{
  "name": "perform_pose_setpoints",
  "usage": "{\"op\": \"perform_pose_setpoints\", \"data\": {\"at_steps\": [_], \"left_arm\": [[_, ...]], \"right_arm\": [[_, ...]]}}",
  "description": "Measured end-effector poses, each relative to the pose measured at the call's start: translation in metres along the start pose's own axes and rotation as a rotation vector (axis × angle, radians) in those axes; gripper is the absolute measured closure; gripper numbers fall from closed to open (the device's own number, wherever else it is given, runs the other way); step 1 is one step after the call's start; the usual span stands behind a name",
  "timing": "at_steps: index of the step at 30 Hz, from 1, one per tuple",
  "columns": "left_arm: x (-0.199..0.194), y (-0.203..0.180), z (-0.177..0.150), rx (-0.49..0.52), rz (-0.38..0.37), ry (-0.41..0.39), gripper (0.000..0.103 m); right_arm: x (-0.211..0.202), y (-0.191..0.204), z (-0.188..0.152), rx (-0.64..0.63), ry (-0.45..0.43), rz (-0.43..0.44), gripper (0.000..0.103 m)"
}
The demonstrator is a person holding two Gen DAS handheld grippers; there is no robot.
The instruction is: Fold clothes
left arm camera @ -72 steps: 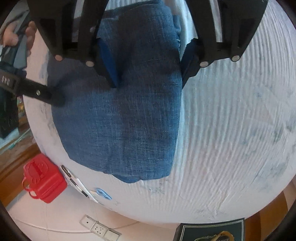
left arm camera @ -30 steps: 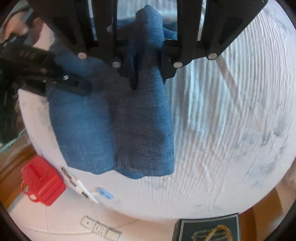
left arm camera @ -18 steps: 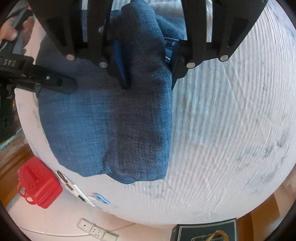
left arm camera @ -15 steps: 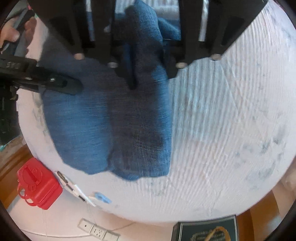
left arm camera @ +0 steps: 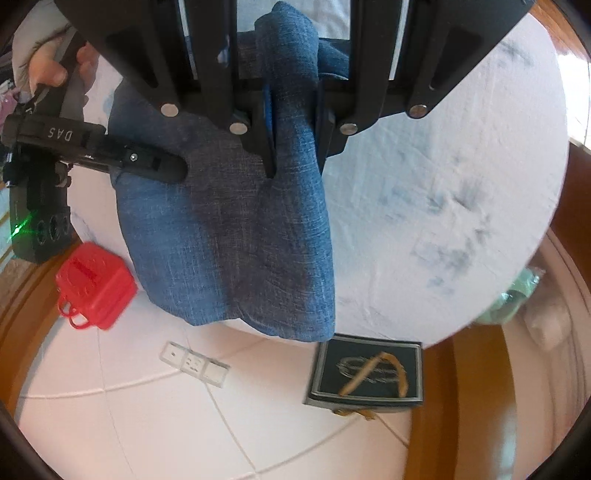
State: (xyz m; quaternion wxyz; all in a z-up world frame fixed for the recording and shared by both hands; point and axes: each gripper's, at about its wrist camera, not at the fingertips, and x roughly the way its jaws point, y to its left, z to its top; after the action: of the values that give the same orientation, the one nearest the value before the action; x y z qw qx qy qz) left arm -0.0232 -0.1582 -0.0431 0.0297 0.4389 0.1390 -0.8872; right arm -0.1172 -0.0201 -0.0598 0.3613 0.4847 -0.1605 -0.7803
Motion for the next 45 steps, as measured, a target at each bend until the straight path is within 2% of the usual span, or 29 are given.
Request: {"op": "perform_pose_setpoints", "data": {"at_steps": [4, 9, 13, 17, 19, 24, 28, 29, 30, 31, 33, 34, 35, 36, 41, 43, 45], "left_arm": [[0.004, 0.058, 0.028, 0.019, 0.026, -0.002, 0.087], [0.015, 0.15, 0.077, 0.047, 0.042, 0.003, 0.087], [0.034, 0.226, 0.126, 0.055, 0.051, 0.031, 0.087], [0.057, 0.278, 0.163, 0.07, 0.06, 0.06, 0.087], [0.074, 0.304, 0.182, 0.076, 0.055, 0.075, 0.087], [0.131, 0.354, 0.213, 0.073, 0.049, 0.118, 0.087], [0.18, 0.381, 0.222, 0.097, 0.125, 0.149, 0.086], [0.191, 0.386, 0.223, 0.106, 0.165, 0.152, 0.083], [0.202, 0.394, 0.222, 0.108, 0.212, 0.16, 0.078], [0.212, 0.4, 0.222, 0.104, 0.24, 0.171, 0.074], [0.222, 0.409, 0.22, 0.087, 0.255, 0.178, 0.053], [0.224, 0.412, 0.219, 0.085, 0.265, 0.168, 0.046], [0.226, 0.414, 0.218, 0.086, 0.277, 0.159, 0.031], [0.226, 0.414, 0.219, 0.093, 0.287, 0.151, 0.023], [0.21, 0.413, 0.224, 0.074, 0.292, 0.111, 0.023], [0.199, 0.411, 0.224, 0.061, 0.281, 0.1, 0.021], [0.187, 0.409, 0.222, 0.048, 0.264, 0.091, 0.011]], "right_arm": [[0.045, 0.032, 0.028, -0.025, 0.008, -0.001, 0.056], [0.13, 0.08, 0.072, -0.008, 0.008, 0.002, 0.056], [0.197, 0.116, 0.11, 0.009, -0.002, -0.008, 0.056], [0.257, 0.139, 0.146, 0.04, 0.005, -0.015, 0.056], [0.283, 0.143, 0.166, 0.047, 0.01, -0.031, 0.056], [0.327, 0.131, 0.194, 0.075, 0.022, -0.084, 0.056], [0.374, 0.119, 0.209, 0.089, 0.038, -0.118, 0.052], [0.385, 0.116, 0.211, 0.085, 0.045, -0.14, 0.045], [0.393, 0.114, 0.212, 0.076, 0.056, -0.179, 0.032], [0.4, 0.112, 0.213, 0.067, 0.066, -0.221, 0.028], [0.404, 0.111, 0.215, 0.054, 0.074, -0.291, 0.012], [0.403, 0.112, 0.215, 0.045, 0.068, -0.307, 0.01], [0.402, 0.116, 0.216, 0.026, 0.061, -0.334, 0.009], [0.4, 0.116, 0.215, 0.009, 0.061, -0.352, 0.008], [0.401, 0.117, 0.211, 0.007, 0.073, -0.358, 0.008], [0.411, 0.124, 0.209, 0.006, 0.081, -0.35, 0.004], [0.414, 0.129, 0.207, -0.007, 0.088, -0.351, 0.001]]}}
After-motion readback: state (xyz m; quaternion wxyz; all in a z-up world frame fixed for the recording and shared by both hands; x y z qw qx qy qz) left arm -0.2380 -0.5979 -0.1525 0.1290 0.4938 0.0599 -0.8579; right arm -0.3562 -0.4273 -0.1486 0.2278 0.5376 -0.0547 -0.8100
